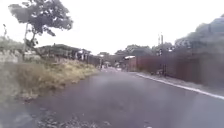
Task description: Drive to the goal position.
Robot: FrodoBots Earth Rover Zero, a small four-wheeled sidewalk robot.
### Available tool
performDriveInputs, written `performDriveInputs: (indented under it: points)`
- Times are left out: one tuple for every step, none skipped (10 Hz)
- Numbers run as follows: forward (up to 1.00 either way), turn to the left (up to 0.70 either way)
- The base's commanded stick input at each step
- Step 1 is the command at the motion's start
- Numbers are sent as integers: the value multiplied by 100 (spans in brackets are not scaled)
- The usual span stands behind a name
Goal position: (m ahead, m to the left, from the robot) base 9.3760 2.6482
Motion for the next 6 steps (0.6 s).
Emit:
performDriveInputs:
  points:
    - [70, -35]
    - [70, -35]
    - [70, -35]
    - [70, -35]
    - [70, -35]
    - [70, -35]
